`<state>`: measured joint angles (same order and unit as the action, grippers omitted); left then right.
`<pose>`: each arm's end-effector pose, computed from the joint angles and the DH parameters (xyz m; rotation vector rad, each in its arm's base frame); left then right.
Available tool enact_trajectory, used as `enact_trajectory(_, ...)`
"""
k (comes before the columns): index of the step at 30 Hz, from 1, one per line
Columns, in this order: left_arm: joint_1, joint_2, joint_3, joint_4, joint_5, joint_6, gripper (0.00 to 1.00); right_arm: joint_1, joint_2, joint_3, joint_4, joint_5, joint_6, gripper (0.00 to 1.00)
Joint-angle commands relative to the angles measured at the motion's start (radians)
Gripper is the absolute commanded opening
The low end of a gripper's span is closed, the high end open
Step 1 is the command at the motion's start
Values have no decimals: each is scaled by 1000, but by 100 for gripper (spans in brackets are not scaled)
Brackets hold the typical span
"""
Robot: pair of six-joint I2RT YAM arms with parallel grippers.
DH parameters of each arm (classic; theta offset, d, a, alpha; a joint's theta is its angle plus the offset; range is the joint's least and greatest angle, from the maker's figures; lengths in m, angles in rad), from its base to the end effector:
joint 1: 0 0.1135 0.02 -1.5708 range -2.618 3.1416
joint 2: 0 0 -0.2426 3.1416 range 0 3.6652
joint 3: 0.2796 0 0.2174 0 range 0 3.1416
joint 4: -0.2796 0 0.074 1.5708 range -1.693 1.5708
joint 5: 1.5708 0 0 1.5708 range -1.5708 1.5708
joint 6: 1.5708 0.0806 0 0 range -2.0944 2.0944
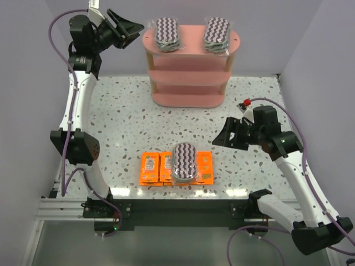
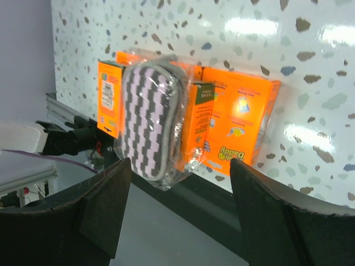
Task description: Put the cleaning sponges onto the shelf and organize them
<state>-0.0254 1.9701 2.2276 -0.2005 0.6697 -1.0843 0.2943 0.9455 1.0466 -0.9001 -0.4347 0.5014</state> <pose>0.4367 -0.0611 0.4561 -0.2981 1.6713 -1.3596 0.1647 0.0854 0.2856 0.0346 2.4583 0.8840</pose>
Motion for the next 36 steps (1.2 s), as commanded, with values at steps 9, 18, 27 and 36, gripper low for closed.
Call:
enact_trajectory(9,-246,-341,-348,-11,-41,161,11,2,147,314,121,90,35,73)
enact_trajectory(18,-265,-225,-273,-79,-173,236,9,2,128,297,141,103,55,73)
enact_trajectory(27,-262,-103,-102,-134,-269,264,9,2,110,308,113,123,46,73)
enact_trajectory(36,-206,-105,-149,-114,-280,256,7,2,131,360,112,154,43,74)
